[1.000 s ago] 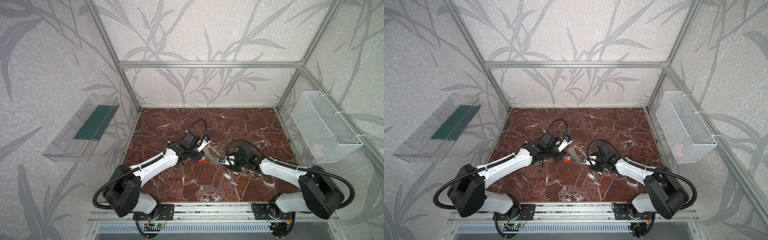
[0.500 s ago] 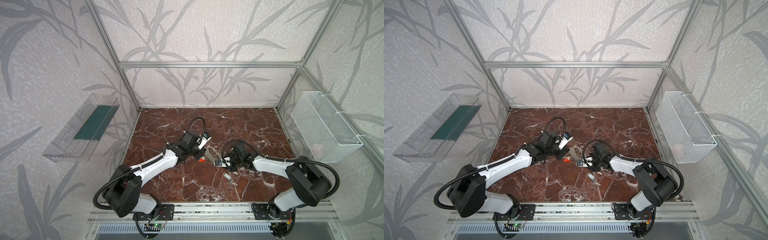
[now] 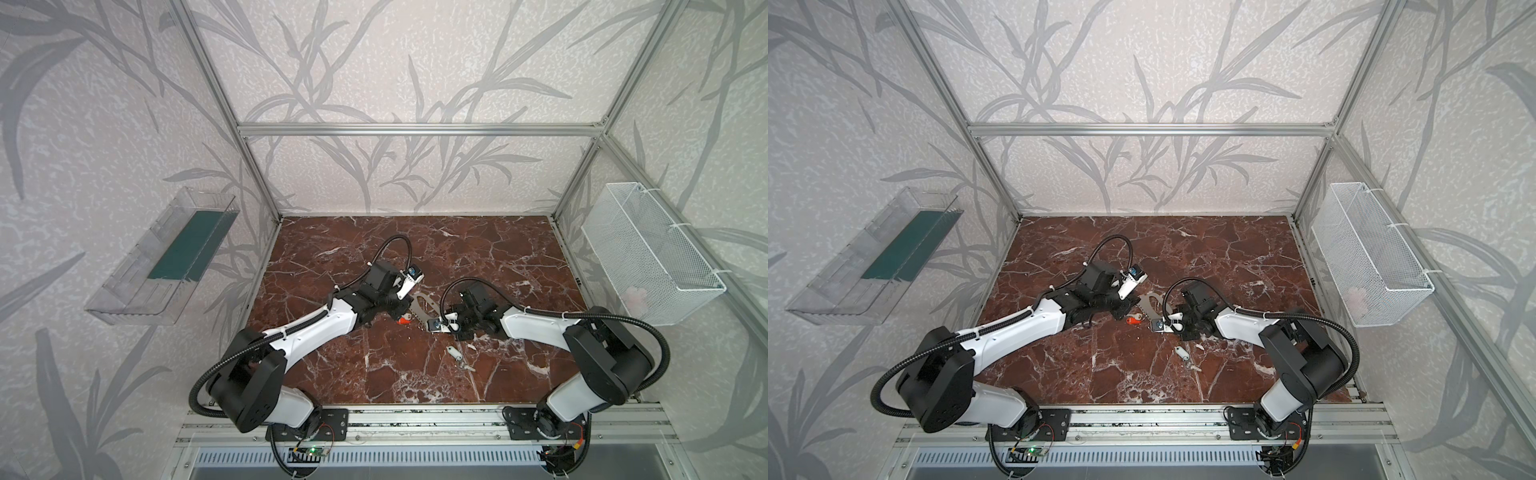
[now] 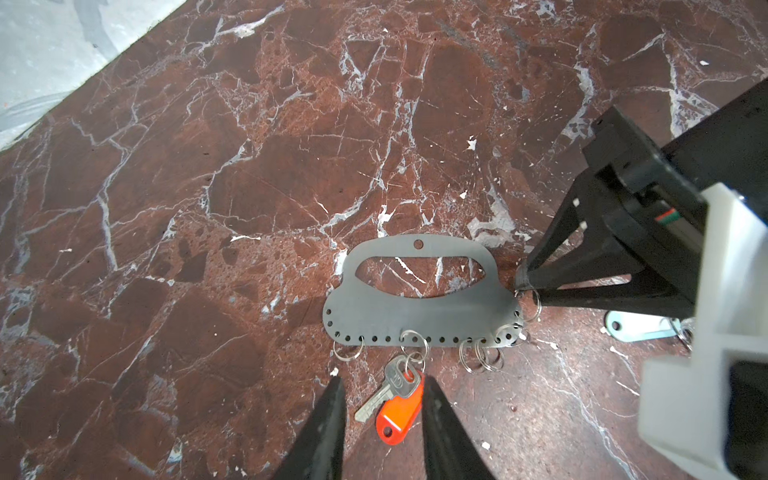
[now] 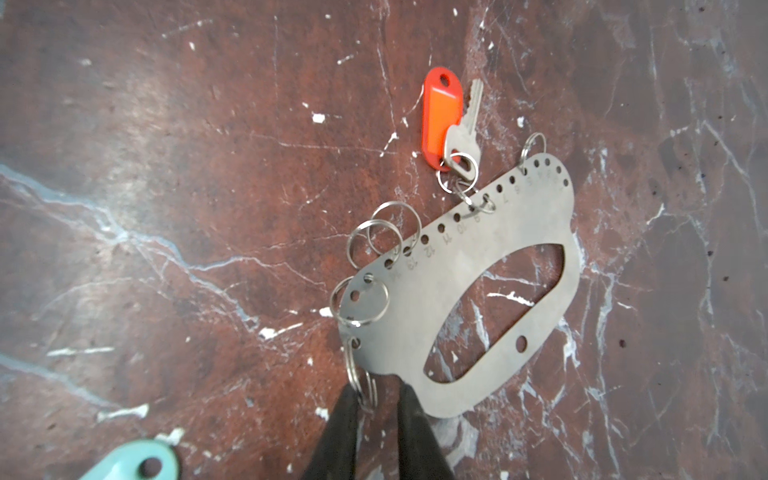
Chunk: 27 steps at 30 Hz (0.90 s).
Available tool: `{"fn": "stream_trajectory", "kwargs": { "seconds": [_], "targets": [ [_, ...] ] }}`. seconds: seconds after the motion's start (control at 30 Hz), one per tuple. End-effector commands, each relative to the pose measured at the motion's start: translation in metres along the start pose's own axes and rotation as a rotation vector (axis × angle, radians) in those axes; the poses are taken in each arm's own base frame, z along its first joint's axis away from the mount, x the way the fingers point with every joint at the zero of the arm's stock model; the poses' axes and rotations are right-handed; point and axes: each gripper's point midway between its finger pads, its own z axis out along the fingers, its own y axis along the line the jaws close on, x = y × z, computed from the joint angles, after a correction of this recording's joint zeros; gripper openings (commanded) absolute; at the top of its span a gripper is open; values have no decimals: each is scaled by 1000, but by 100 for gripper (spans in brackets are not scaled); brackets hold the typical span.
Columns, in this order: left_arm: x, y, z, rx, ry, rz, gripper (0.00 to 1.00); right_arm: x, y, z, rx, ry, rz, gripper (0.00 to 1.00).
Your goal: Put the keys on the keyring
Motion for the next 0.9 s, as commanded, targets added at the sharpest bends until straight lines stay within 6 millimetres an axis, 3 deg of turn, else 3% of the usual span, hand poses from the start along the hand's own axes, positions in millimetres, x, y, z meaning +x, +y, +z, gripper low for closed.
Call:
{"fn": "stream_trajectory", "kwargs": {
  "seconds": [0.0,0.23,0.43,0.6,0.87],
  "targets": [
    [3,0,2,13,7,0,33,1,5,2,-37,19,-27,19],
    [3,0,1,14,10,7,32,-3,7,2,-47,9,-38,10],
    [4,-3,-5,23,9,35,32,-17,8,-11,-46,-29,-28,0],
    [-4,-5,-22,13,-56,72,31,-41,9,-33,-73,-110,35,0],
    [-15,-27,-55,97,-190,103,31,-73,3,-61,-100,-214,128,0]
  ]
}}
